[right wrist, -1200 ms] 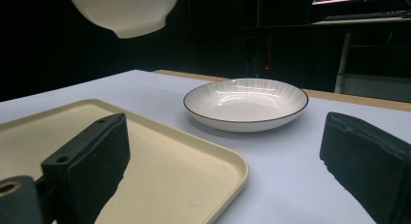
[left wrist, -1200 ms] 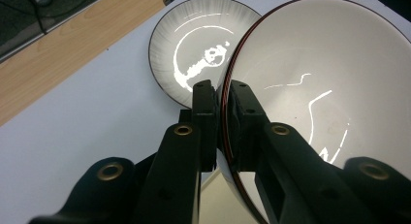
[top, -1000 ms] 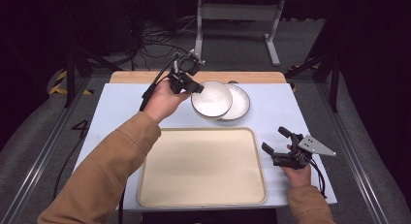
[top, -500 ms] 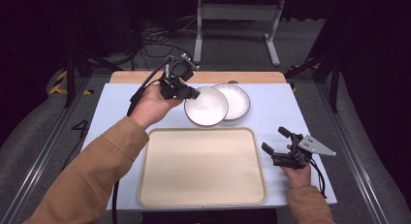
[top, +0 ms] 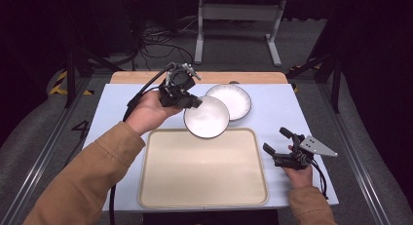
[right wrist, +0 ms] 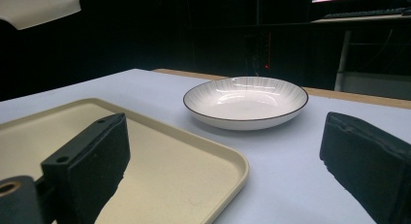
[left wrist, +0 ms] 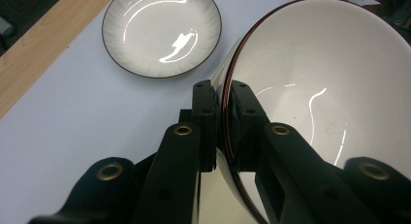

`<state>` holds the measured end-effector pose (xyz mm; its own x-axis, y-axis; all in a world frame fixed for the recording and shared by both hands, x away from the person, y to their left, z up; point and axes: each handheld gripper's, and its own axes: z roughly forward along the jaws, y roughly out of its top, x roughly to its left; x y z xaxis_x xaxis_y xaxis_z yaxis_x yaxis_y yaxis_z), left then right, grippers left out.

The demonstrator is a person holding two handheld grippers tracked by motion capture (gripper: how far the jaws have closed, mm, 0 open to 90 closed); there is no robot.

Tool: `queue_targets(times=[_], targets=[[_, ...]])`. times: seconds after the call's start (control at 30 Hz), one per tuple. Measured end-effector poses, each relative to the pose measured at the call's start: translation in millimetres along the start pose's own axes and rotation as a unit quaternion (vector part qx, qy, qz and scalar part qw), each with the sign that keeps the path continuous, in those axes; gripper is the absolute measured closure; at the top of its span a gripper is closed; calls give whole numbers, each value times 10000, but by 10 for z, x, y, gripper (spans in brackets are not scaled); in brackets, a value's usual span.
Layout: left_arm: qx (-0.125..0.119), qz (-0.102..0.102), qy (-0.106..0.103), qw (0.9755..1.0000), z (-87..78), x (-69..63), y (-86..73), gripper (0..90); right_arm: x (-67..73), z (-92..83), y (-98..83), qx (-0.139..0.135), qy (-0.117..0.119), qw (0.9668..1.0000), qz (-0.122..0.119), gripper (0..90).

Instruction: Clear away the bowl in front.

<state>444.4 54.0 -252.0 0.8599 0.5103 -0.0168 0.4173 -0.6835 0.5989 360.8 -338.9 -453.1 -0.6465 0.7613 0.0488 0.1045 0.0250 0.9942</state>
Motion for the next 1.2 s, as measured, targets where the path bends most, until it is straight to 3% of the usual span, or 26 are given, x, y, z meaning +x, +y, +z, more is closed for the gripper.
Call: queue_targets(times=[0.23,0.53,0.83,1.2], targets=[[101,-11,-23,9999,65,-47,-80,834,5,-5,0,15,7,10000,-12,44],[283,181,-89,9994,187,-126,-156,834,5,-5,0,16,0,10000,-8,44],[408,161,-203,9988,310,-166,-243,834,3,-4,-1,13,1,10000,-9,44],[807,247,-345,9958,541,-207,-314,833,3,-3,-2,18,-6,10000,-13,44]])
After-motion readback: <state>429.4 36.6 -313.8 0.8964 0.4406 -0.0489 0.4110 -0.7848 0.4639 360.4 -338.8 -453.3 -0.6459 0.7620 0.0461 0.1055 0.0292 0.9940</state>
